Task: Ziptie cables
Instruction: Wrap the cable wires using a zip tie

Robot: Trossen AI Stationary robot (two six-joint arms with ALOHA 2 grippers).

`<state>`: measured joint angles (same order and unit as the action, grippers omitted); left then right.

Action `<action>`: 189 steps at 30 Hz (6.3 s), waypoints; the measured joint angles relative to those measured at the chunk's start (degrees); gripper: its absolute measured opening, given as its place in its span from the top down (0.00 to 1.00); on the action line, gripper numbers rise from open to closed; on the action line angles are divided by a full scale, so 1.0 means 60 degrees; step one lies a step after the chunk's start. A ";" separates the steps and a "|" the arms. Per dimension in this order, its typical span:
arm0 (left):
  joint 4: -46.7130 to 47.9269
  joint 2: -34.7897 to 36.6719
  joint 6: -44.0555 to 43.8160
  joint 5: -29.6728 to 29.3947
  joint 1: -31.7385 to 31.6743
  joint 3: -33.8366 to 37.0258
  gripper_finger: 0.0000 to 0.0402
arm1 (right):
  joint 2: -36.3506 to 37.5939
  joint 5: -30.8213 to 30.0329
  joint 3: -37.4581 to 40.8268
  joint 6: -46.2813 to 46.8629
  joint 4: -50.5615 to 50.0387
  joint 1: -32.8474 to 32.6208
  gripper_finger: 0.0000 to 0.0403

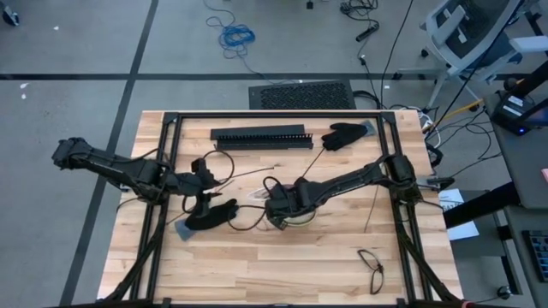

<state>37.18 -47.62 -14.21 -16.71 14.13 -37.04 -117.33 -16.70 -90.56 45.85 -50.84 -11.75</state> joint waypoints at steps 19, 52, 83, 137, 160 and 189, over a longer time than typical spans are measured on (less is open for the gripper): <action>-0.1117 -0.1220 0.0088 0.0517 0.0890 0.0000 0.60 | 0.0447 0.1497 0.0015 -0.1083 0.2019 0.0128 1.00; -0.1044 -0.1220 -0.0071 0.0382 0.1133 -0.0004 0.60 | -0.0086 0.1805 0.0000 -0.1083 0.2693 0.0536 0.66; -0.1044 -0.1220 -0.0056 0.0390 0.1555 -0.0007 0.60 | -0.0075 0.1828 -0.0353 -0.2001 0.4525 0.1101 0.44; -0.8254 -0.8033 -0.3043 0.0864 0.0881 -0.0016 0.62 | 0.4789 -0.6978 -0.4608 -0.0124 -0.6527 -0.1777 0.44; -0.6959 -0.8663 -0.3339 0.0082 0.1785 -0.0929 0.72 | 0.4785 -0.6907 -0.4608 -0.0905 -0.6530 -0.1774 0.44; -0.5706 -0.8402 -0.3499 0.0895 0.1712 -0.1339 1.00 | 0.4781 -0.7022 -0.4608 -0.1042 -0.6530 -0.1766 0.44</action>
<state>2.94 -98.03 -35.20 -11.34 24.40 -45.07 -88.64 -58.83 -118.21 39.60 -90.02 -22.35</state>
